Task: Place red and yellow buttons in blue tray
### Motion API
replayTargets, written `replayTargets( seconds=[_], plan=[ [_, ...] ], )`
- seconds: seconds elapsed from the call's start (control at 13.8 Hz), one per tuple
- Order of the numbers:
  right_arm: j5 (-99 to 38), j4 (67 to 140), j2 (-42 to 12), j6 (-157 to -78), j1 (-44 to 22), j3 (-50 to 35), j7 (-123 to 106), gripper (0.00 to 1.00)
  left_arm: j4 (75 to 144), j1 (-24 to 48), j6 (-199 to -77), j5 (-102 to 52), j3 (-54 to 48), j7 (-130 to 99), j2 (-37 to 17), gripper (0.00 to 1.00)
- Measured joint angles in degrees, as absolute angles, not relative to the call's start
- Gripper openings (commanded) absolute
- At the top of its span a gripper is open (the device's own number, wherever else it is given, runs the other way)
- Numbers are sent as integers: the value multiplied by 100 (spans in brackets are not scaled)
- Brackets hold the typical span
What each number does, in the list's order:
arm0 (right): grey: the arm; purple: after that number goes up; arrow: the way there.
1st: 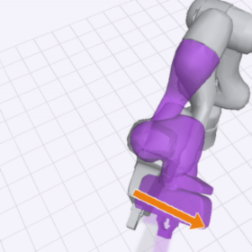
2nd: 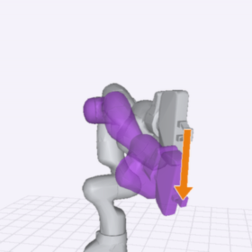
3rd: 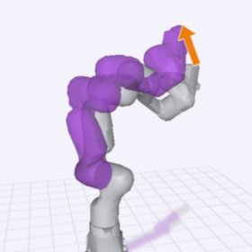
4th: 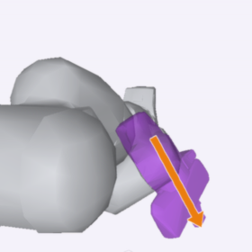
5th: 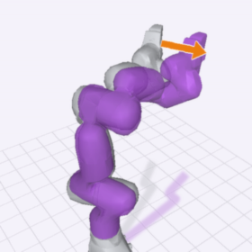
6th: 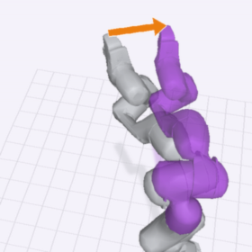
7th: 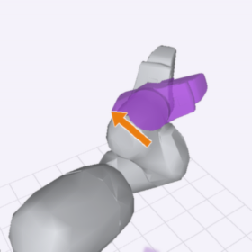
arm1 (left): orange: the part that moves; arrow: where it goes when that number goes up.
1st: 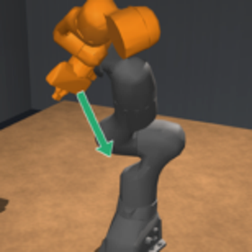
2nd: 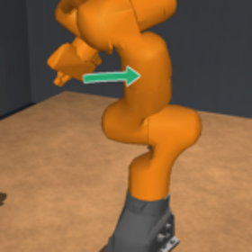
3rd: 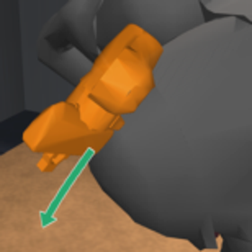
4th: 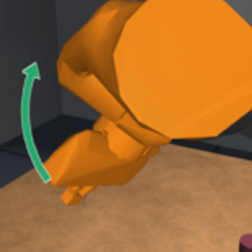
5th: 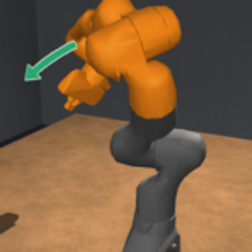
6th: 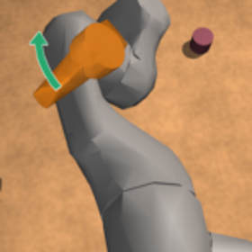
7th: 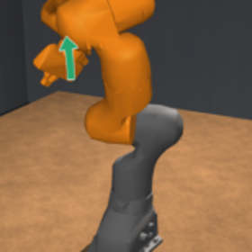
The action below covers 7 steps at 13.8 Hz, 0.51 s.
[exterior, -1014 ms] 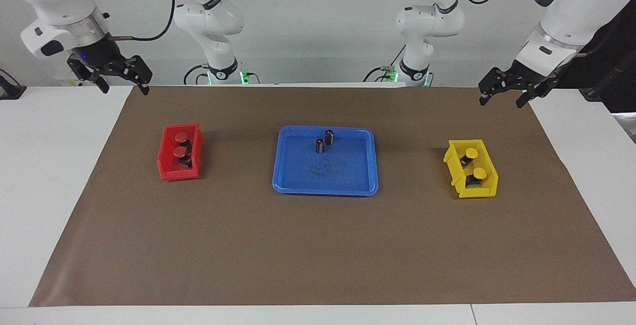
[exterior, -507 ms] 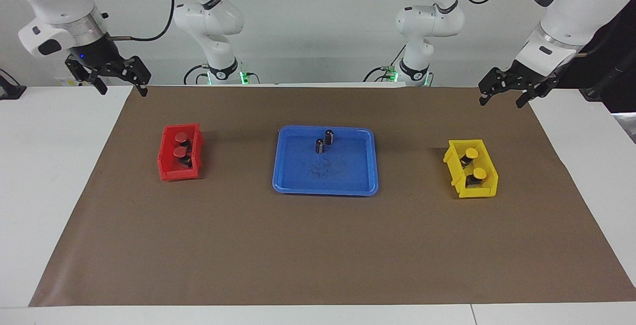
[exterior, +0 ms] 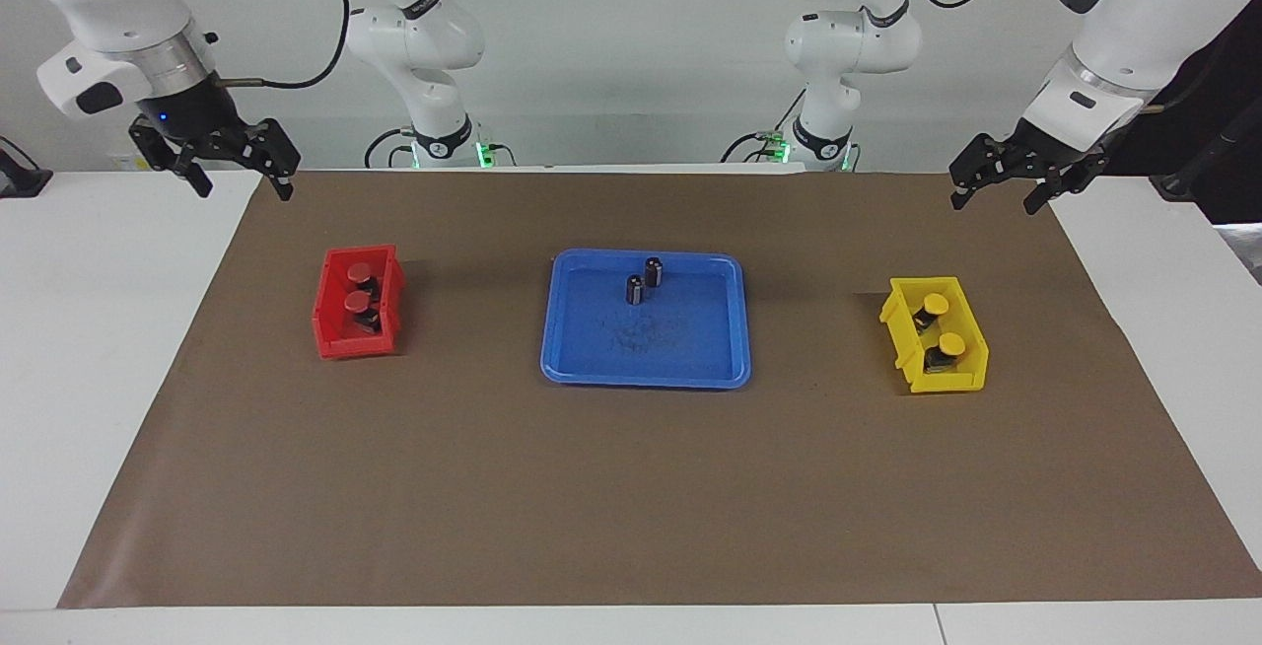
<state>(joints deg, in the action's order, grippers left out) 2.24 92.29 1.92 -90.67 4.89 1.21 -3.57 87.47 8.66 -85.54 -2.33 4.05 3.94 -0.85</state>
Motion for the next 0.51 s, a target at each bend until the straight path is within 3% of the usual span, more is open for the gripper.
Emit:
replayTargets(
  seconds=[0.36,0.51],
  plan=[
    [220,10354,146,-10016,486,120,-357,99,8747,866,-8554,-233,405,394,-85,100],
    [177,11015,136,-10675,486,120,-357,90,8747,866,-8554,-233,405,394,-85,100]
  ],
)
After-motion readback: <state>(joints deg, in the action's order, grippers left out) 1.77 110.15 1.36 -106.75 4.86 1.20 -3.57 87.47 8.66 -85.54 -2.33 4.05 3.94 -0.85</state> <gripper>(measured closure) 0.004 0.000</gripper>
